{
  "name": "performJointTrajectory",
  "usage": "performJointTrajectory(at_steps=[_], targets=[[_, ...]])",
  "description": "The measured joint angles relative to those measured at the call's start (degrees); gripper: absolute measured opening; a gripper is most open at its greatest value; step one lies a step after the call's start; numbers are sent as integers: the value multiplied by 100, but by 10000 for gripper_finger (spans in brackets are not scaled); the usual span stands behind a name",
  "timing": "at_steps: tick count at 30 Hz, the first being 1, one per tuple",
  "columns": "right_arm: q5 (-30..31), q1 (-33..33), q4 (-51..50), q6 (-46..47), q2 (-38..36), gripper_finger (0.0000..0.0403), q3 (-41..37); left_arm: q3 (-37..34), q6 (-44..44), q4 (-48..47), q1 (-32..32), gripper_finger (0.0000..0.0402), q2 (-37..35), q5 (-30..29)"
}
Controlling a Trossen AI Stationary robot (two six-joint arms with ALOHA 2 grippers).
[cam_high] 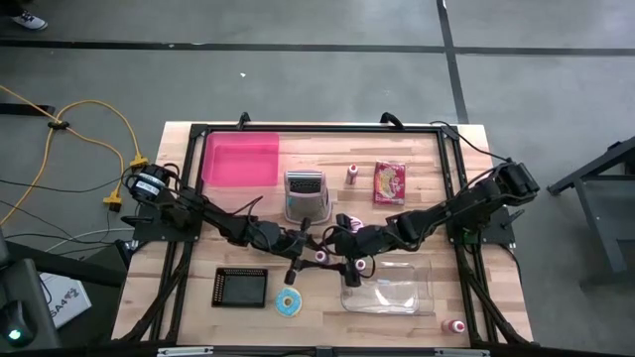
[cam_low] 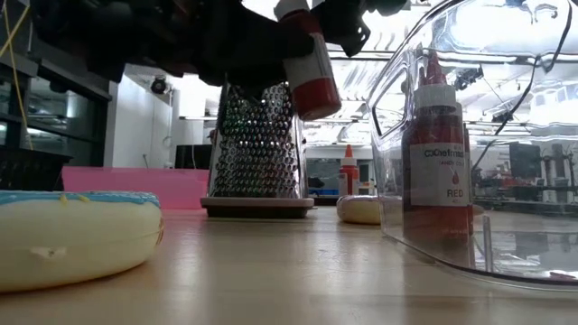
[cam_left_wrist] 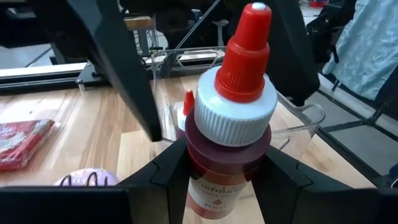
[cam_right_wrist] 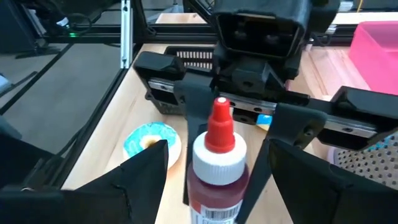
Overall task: Pick & Place Food Item
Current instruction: Put the red food coloring bottle into the transparent bin
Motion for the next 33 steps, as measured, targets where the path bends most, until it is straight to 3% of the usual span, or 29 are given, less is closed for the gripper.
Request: performJointTrajectory(at_steps=[11,23,33], targets=[[11,-2,74,0,-2,259,0,49,83,-76,0,140,2,-29],[-11,-2,50,-2,-2,193,0,49,83,-137,0,140,2,-39],[-142,0,47,-133,-2,176,0,49,83,-86,0,140,2,-37]])
